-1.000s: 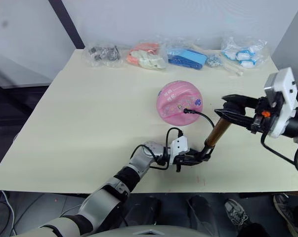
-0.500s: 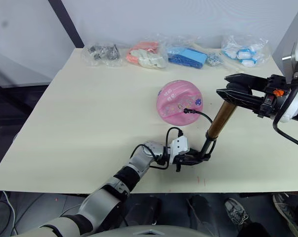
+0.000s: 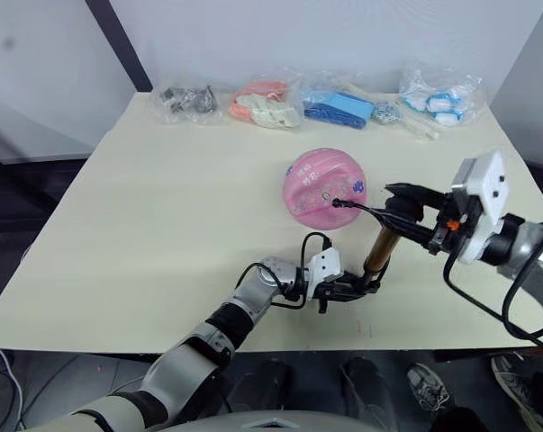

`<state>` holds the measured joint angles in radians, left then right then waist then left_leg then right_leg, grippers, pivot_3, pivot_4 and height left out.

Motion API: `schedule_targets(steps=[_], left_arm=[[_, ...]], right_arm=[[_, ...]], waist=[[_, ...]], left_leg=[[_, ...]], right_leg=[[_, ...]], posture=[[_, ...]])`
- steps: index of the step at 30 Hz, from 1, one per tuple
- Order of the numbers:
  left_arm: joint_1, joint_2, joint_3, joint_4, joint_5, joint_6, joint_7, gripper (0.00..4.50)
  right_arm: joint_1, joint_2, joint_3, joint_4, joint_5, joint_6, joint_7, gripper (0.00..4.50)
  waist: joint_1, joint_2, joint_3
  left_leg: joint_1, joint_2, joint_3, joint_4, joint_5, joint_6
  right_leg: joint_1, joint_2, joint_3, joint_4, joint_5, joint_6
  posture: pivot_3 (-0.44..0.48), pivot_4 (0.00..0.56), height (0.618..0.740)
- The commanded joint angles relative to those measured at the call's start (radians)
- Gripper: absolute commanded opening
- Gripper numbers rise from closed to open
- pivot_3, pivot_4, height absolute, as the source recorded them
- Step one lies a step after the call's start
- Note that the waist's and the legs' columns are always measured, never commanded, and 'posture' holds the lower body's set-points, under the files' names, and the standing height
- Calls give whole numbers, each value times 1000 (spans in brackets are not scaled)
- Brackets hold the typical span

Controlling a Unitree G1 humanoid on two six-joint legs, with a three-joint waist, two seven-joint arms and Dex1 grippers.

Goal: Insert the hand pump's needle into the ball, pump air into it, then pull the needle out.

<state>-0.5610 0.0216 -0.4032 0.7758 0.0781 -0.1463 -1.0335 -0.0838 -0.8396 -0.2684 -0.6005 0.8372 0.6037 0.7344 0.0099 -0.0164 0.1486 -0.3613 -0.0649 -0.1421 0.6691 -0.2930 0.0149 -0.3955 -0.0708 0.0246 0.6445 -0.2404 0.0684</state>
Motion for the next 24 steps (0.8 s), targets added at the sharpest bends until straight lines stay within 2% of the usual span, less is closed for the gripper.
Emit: schedule_targets(steps=[1, 7, 13, 18, 24], left_arm=[[29, 10, -7, 10, 9, 46, 2, 1043], [35, 5, -7, -7, 6, 69, 8, 1043], [26, 5, -8, 0, 10, 66, 10, 1043], [25, 9, -8, 2, 11, 67, 6, 1043], [30, 11, -8, -2, 9, 67, 2, 1043]], right_arm=[[65, 59, 127, 46, -83, -43, 37, 1753], [116, 146, 218, 120, -215, -149, 50, 1753], [139, 177, 256, 160, -282, -198, 68, 1753], [100, 168, 190, 92, -207, -154, 55, 1753], [5, 98, 44, -2, -58, -46, 33, 1753]], waist=[[0, -1, -1], [-1, -1, -3], [-1, 0, -4], [-1, 0, -4], [2, 3, -2]], left_leg=[[0, 0, 0, 0, 0, 0], [1, 0, 0, 0, 0, 0], [1, 0, -1, 0, 0, 0], [1, 0, -1, 0, 0, 0], [-1, -1, -1, 0, 0, 0]], right_leg=[[0, 0, 0, 0, 0, 0], [1, 0, 0, 0, 0, 0], [1, 0, 0, 0, 0, 0], [1, 0, 0, 0, 0, 0], [-1, -1, 0, 0, 0, 0]], posture=[[0, 150, 740], [0, 150, 740], [0, 150, 740], [0, 150, 740], [0, 150, 740]])
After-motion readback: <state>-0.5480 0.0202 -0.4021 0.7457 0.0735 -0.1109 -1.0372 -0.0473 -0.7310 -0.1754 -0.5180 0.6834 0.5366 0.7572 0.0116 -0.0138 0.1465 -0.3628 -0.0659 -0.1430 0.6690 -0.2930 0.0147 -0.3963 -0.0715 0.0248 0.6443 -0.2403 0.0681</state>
